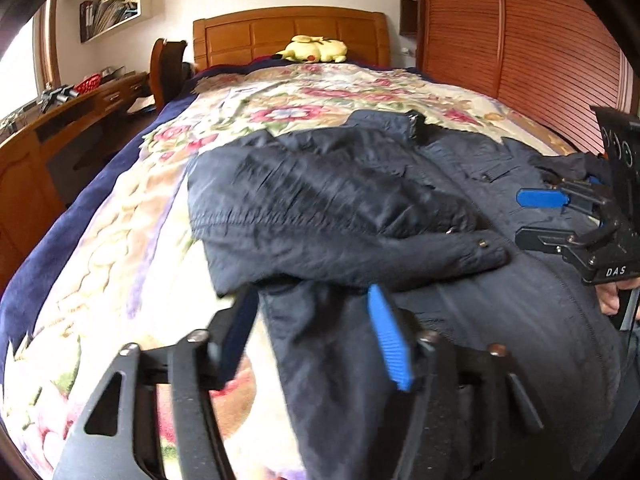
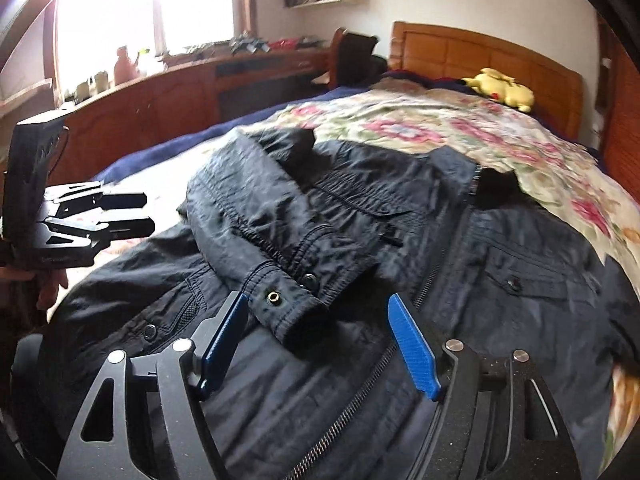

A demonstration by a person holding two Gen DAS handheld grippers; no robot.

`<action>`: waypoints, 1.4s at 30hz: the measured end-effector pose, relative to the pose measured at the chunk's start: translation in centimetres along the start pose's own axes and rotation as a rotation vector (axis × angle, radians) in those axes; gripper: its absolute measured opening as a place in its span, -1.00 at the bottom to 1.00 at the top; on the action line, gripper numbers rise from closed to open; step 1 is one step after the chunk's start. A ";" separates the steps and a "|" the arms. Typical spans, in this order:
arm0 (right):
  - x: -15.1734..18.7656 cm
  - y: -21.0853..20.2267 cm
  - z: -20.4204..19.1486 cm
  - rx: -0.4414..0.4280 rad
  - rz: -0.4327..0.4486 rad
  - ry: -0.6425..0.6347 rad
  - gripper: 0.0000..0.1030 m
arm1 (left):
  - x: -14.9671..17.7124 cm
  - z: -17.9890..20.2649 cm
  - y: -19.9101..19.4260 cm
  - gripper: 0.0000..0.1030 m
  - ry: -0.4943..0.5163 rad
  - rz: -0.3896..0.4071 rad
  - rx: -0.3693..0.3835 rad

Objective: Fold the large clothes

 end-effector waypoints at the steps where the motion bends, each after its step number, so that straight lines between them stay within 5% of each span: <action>1: -0.1 0.6 -0.1 -0.003 -0.014 -0.012 0.36 | 0.3 -0.3 0.3 0.33 -0.004 -0.004 -0.001; 4: -0.6 2.0 -0.6 -0.016 -0.047 -0.035 0.31 | 0.6 -0.8 0.4 0.54 -0.031 -0.005 0.018; 9: -0.7 4.6 -1.9 -0.043 -0.099 -0.076 0.19 | 0.2 -2.0 -0.6 0.60 -0.053 0.038 0.006; 15: -0.1 7.2 -3.0 -0.051 -0.173 -0.126 -0.21 | 0.2 -2.9 -1.2 0.63 -0.070 0.055 0.002; 17: -0.1 7.5 -3.1 -0.048 -0.173 -0.134 -0.51 | 0.2 -3.0 -1.3 0.63 -0.073 0.060 0.002; 22: -0.3 6.9 -3.0 -0.032 -0.128 -0.122 -0.76 | -0.1 -2.8 -1.6 0.63 -0.073 0.074 0.003; 33: -2.7 1.4 0.6 0.019 0.063 0.011 -0.82 | -1.3 -2.1 -3.0 0.63 -0.057 0.117 -0.009; 42: -3.0 -4.7 6.9 0.184 0.161 0.071 -0.84 | -3.1 0.2 -3.6 0.63 -0.040 0.150 0.022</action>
Point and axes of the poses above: each gripper's, at about its wrist camera, not at the fingertips, and y roughly the way its jaws point, z to its right, x to its underside, the point moved 8 cm from there along y, roughly the way its jaws point, and after that the axes turned 1 degree about -y, right-handed, at the moved point
